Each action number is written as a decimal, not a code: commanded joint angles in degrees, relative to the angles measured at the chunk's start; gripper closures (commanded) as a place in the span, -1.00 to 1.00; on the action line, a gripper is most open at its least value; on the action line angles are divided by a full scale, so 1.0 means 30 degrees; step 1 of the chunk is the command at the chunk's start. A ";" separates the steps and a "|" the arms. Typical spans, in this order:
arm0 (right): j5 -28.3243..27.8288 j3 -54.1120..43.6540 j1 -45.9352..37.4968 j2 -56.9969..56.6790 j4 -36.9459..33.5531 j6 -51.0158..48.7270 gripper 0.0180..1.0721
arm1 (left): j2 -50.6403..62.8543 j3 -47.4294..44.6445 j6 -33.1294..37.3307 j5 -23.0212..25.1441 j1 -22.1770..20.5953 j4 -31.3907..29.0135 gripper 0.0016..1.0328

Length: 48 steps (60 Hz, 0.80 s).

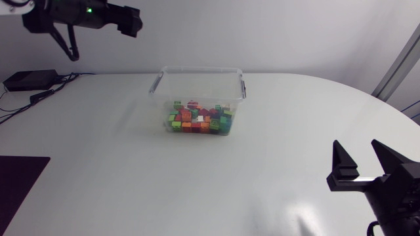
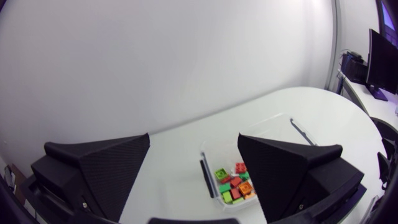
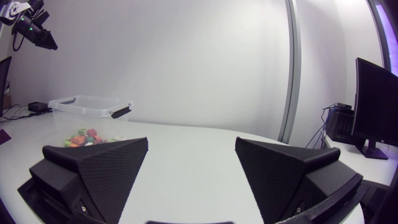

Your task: Place the duplo bricks in the container

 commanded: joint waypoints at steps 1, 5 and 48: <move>-0.0142 -0.0303 -0.0052 -0.0084 -0.0160 -0.0318 -0.93 | -0.1983 -0.3198 0.0450 -0.0298 0.0510 0.1501 -0.92; -0.0142 -0.0303 -0.0052 -0.0084 -0.0160 -0.0318 -0.93 | -0.3536 -0.5131 0.0538 -0.0298 0.1126 0.2087 -0.92; -0.0142 -0.0303 -0.0052 -0.0084 -0.0189 -0.0318 -0.93 | -1.5694 -1.7231 -0.0019 -0.0298 0.4524 0.4782 -0.92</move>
